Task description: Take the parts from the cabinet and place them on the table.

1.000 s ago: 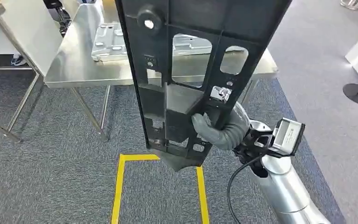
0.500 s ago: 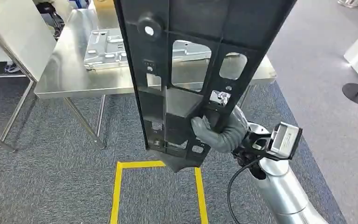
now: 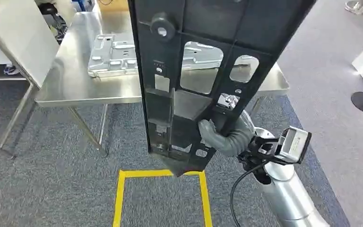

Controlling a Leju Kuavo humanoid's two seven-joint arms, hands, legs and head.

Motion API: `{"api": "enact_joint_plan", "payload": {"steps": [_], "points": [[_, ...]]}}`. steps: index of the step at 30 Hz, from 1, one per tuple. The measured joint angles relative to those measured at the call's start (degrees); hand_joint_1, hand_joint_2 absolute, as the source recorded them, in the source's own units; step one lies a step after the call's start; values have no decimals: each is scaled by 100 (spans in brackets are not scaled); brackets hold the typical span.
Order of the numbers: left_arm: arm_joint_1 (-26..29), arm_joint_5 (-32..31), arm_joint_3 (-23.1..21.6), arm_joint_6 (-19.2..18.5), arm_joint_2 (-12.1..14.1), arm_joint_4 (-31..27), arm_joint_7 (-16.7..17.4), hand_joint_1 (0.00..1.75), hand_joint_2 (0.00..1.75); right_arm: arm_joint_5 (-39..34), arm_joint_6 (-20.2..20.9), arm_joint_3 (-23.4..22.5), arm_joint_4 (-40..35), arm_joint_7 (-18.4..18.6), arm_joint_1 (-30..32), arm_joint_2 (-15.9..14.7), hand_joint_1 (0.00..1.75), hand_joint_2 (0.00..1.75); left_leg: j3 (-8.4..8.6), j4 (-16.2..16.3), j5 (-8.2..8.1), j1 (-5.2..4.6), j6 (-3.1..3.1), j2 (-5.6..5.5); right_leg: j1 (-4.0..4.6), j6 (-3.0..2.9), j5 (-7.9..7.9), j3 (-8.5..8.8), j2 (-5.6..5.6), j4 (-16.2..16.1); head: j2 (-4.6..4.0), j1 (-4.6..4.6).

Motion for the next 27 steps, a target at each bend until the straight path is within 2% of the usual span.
{"api": "enact_joint_plan", "payload": {"steps": [2, 3, 4, 5, 7, 8, 9, 10, 11, 13, 14, 15, 16, 17, 18, 19, 20, 21, 23, 24, 25, 26, 27], "points": [[11, -17, 0, 0, 2, 0, -2, 0, 0, 0, 0, -11, -7, 0, 4, -11, 175, 175, 63, 55, 35, -7, -77, 9, -7, -73, 1, 35, 15, -45, 0, -9], [3, -28, 0, 0, 20, 0, -2, 0, 0, 0, 0, -18, -15, -7, 6, -7, 175, 175, 61, 85, -14, -17, -113, 9, -54, -95, 7, 132, 14, -77, 2, -9], [-9, -31, -2, -4, 28, 0, -11, 0, 0, 2, -2, -26, -24, -17, 0, -9, 175, 175, 4, 285, -45, -3, -114, 5, -64, -119, -12, 205, 12, -107, 0, -2], [-24, -33, -2, -11, 26, 0, -15, 0, 0, 15, -15, -31, -35, -37, -5, -7, 175, 175, -193, 658, -130, 8, -155, 9, -69, -147, -44, 248, 3, -119, 2, -50], [-27, -37, -4, -24, 31, 0, -22, 0, 0, 33, -15, -33, -50, -74, 9, -7, 175, 175, -744, 1543, -527, 47, -199, 10, -68, -147, -119, 311, 3, -118, 2, -39], [-17, -39, -4, -22, 33, 0, -22, 0, 0, 33, -15, -33, -50, -103, 26, -7, 175, 175, -960, 1827, -669, 57, -209, 11, -69, -147, -154, 349, 7, -117, 0, -44], [-4, -39, -2, -24, 35, 0, -22, 0, 0, 42, -26, -39, -66, -136, 60, -7, 175, 175, -1079, 1879, -655, 69, -223, 11, -72, -137, -198, 401, 18, -116, 0, -41], [2, -39, -2, -22, 46, 0, -22, 0, 0, 70, -50, -50, -105, -184, 98, -7, 175, 175, -1067, 1679, -492, 78, -221, 12, -76, -124, -244, 466, 24, -115, 0, -44], [4, -42, -2, -22, 50, 0, -24, 0, 0, 100, -81, -65, -166, -229, 126, -7, 175, 175, -946, 1249, -190, 83, -233, 14, -81, -108, -299, 544, 25, -114, 0, -41], [24, -44, -2, -22, 66, 0, -26, 0, 0, 107, -105, -96, -284, -301, 152, -7, 175, 175, -618, 215, 585, 86, -202, 21, -88, -58, -421, 672, 21, -123, 0, -41], [17, -46, -4, -22, 68, 0, -26, 0, 0, 111, -103, -118, -328, -341, 165, -7, 175, 175, -634, 132, 514, 56, -184, 24, -68, -21, -461, 724, 26, -88, 0, -43], [13, -46, -4, -24, 68, 0, -26, 0, 0, 114, -103, -136, -389, -361, 176, -7, 175, 175, -612, 128, 470, 32, -113, 22, -69, 15, -478, 692, 34, -111, 0, -48], [21, -48, -4, -24, 68, 0, -26, 0, 0, 118, -103, -151, -440, -358, 199, -7, 175, 175, -612, 129, 531, 24, -71, 22, -78, 48, -493, 696, 38, -122, 0, -46], [29, -50, -4, -24, 68, 0, -26, 0, 0, 105, -98, -170, -485, -361, 231, -7, 175, 175, -598, 117, 503, 26, -32, 27, -62, 84, -471, 716, 39, -69, 0, -44], [27, -50, -4, -24, 68, 0, -26, 0, 0, 76, -81, -186, -520, -363, 248, -7, 175, 175, -545, 104, 495, 31, -4, 17, -75, 113, -491, 739, 38, -64, 0, -46], [23, -52, -9, -28, 68, 0, -28, 0, 0, 48, -70, -205, -559, -365, 255, -7, 175, 175, -474, 62, 485, 54, 20, 29, -94, 131, -522, 700, 31, 78, 0, -44], [12, -52, -9, -33, 70, 0, -33, 0, 0, 20, -57, -225, -590, -372, 247, -7, 175, 175, -436, 56, 457, 54, 58, 37, -90, 152, -586, 519, 30, 414, 0, -33], [7, -55, -11, -39, 72, 0, -35, 0, 0, 0, -52, -247, -612, -380, 252, -7, 175, 175, -420, 56, 429, 50, 86, 47, -92, 169, -725, 248, 30, 830, 0, -28], [-8, -70, -11, -46, 76, 0, -35, 0, 0, -7, -39, -275, -619, -382, 303, -9, 175, 175, -371, 59, 360, 25, 108, 53, -104, 185, -1085, -319, 29, 1627, 0, -35], [-2, -70, -11, -48, 76, 0, -35, 0, 0, -7, -35, -280, -619, -383, 339, -15, 175, 175, -331, 63, 322, 12, 110, 53, -104, 185, -1123, -486, 29, 1783, 0, -33], [6, -70, -11, -52, 77, 0, -35, 0, 0, -4, -37, -291, -621, -389, 371, -24, 175, 175, -272, 64, 279, 0, 111, 53, -102, 170, -977, -516, 29, 1668, 0, -35], [10, -70, -11, -55, 76, 0, -35, 0, 0, 2, -44, -306, -623, -398, 390, -31, 175, 175, -202, 64, 232, -15, 113, 53, -96, 128, -689, -422, 29, 1307, 0, -33], [9, -70, -11, -55, 74, 0, -35, 0, 0, 7, -55, -330, -634, -407, 403, -39, 175, 175, -125, 64, 179, -32, 111, 52, -65, 65, -297, -230, 27, 753, 0, -33]]}}
